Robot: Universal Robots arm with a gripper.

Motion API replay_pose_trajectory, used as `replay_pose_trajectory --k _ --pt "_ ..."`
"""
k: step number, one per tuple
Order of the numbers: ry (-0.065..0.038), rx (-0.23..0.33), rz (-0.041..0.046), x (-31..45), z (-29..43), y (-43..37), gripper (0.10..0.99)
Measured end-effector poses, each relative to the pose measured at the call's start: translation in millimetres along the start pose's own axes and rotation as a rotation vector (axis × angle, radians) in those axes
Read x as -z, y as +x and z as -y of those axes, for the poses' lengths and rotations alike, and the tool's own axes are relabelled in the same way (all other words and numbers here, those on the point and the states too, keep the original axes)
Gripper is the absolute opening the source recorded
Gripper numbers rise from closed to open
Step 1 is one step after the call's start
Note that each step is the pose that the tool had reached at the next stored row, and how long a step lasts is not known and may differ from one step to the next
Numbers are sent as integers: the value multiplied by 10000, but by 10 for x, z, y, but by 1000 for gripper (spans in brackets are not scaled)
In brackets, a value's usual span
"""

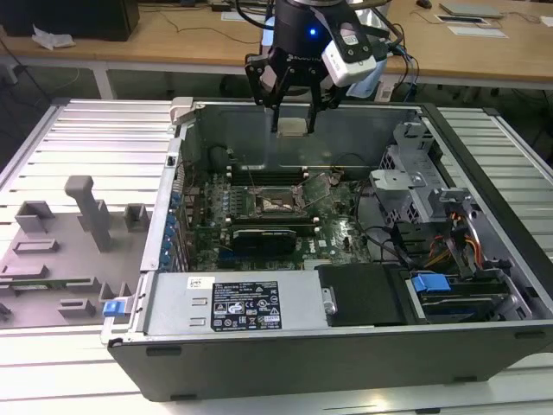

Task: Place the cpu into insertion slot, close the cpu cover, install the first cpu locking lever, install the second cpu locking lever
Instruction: 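Place the cpu into insertion slot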

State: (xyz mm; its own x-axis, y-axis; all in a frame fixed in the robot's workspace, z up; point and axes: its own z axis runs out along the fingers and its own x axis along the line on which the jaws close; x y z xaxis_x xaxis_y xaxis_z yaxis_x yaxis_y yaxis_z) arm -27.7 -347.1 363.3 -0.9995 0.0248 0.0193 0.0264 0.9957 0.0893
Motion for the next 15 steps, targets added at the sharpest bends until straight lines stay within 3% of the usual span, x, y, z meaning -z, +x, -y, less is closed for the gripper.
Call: replay_pose_trajectory --k 10,15 --pt "14 5 52 -73 7 51 537" --pt "49 17 191 -128 1 121 537"
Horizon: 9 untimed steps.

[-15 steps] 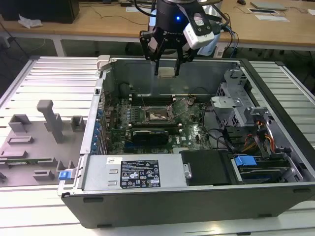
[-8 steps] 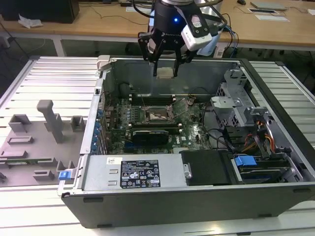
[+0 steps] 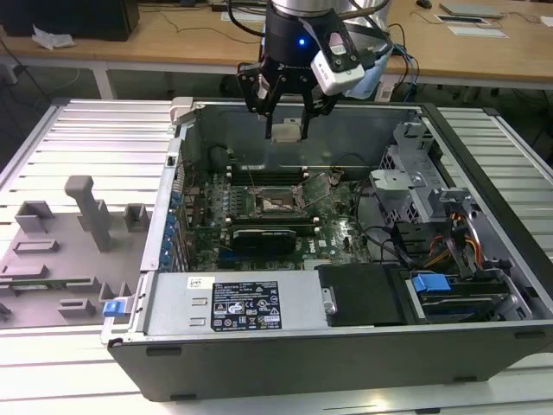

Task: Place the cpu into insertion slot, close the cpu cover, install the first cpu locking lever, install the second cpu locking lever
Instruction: 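Place the cpu into insertion slot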

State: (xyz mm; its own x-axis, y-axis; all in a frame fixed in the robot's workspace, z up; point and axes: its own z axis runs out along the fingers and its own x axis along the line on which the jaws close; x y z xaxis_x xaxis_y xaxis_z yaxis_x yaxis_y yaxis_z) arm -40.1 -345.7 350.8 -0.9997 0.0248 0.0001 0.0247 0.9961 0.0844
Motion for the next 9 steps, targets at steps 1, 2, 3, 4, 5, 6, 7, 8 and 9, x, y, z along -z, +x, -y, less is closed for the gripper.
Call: replay_pose_trajectory --k 1,2,3,4,5,6,7,8,9 --pt "5 4 57 -13 0 21 537" --pt "9 9 111 -25 -1 39 537" --pt "9 11 146 -35 -3 54 537" --pt "19 13 164 -55 -5 71 537" --pt "40 14 165 -75 -6 75 537" --pt "88 14 162 -111 -11 76 537" --pt "116 10 122 -142 -12 76 537" --pt "124 4 76 -164 -11 76 537" --pt "131 -4 17 -196 -9 76 537"
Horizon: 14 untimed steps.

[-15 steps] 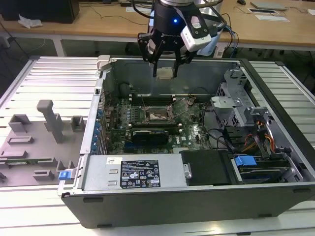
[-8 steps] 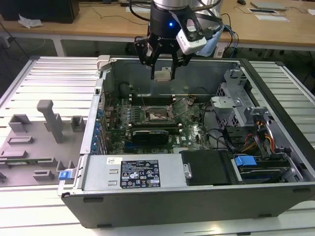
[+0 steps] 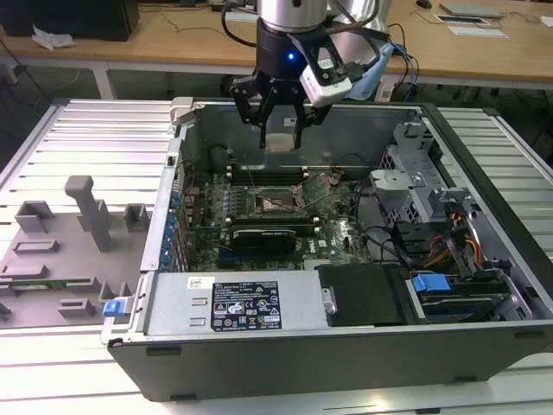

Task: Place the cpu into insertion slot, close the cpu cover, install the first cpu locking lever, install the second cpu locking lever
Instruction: 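Place the cpu into insertion slot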

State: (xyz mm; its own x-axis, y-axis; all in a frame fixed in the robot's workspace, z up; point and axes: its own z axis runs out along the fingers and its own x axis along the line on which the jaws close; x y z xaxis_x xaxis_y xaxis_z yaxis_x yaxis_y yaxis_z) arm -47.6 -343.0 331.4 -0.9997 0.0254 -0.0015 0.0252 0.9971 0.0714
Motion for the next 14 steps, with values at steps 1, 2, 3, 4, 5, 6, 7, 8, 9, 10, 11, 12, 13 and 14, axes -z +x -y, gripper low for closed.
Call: replay_pose_trajectory --k 1,2,3,4,5,6,7,8,9,10,11,12,13,14 --pt "3 -4 -38 -25 2 0 537" --pt "3 -6 -59 -40 3 0 537" --pt "5 -10 -83 -61 4 0 537" --pt "8 -11 -111 -100 7 -8 537" --pt "9 -14 -133 -131 8 -38 537" --pt "9 -15 -150 -152 9 -64 537" --pt "9 -16 -165 -169 9 -80 537" --pt "10 -18 -199 -209 11 -100 537" --pt "13 -26 -229 -250 14 -105 537" --pt "13 -33 -241 -277 16 -105 537" --pt "13 -39 -247 -295 17 -105 537" --pt "13 -46 -254 -318 19 -106 537" --pt "13 -58 -259 -346 21 -106 537" --pt "13 -87 -259 -366 22 -106 537"
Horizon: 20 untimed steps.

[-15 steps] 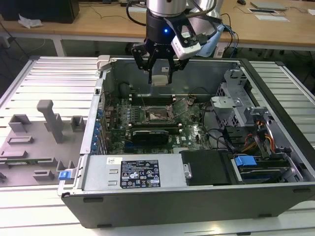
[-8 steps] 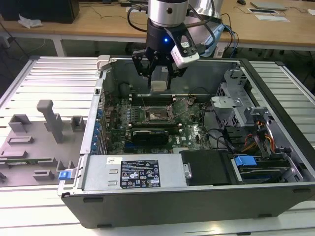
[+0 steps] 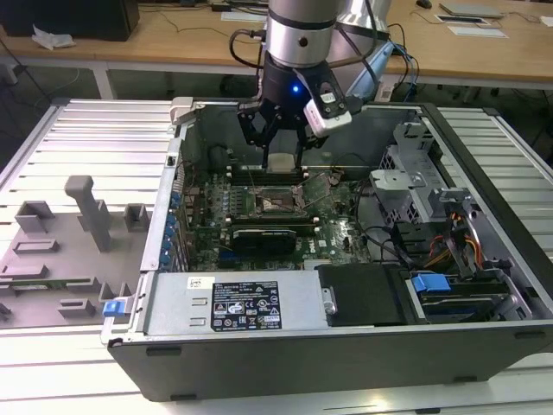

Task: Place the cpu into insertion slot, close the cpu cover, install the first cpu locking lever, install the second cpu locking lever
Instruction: 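Place the cpu into insertion slot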

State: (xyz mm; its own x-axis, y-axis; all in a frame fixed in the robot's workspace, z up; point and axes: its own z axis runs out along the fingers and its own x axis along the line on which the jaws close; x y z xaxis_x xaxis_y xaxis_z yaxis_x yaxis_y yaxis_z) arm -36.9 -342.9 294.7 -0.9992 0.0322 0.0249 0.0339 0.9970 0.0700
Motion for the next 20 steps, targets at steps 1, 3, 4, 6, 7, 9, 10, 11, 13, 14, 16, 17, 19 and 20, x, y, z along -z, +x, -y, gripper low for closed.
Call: replay_pose_trajectory --k 1,3,4,6,7,9,10,11,13,14,16,17,19,20 --pt "-2 -81 5 -11 1 -1 537" --pt "-13 -535 37 -28 2 -1 537" --pt "-16 -686 48 -33 2 -1 537" --pt "-25 -1013 71 -43 3 -1 537" --pt "-29 -1180 83 -48 3 -1 537" --pt "-46 -1850 130 -67 5 -2 537" --pt "-55 -2199 154 -76 5 -2 537" --pt "-64 -2564 180 -86 6 -2 537" --pt "-74 -2958 207 -97 7 -2 537" --pt "-81 -3258 229 -105 7 -3 537" --pt "-92 -3699 260 -117 8 -3 537" --pt "-98 -3926 276 -123 8 -3 537" --pt "-112 -4511 317 -139 10 -4 537" --pt "-121 -4837 340 -147 10 -4 537"
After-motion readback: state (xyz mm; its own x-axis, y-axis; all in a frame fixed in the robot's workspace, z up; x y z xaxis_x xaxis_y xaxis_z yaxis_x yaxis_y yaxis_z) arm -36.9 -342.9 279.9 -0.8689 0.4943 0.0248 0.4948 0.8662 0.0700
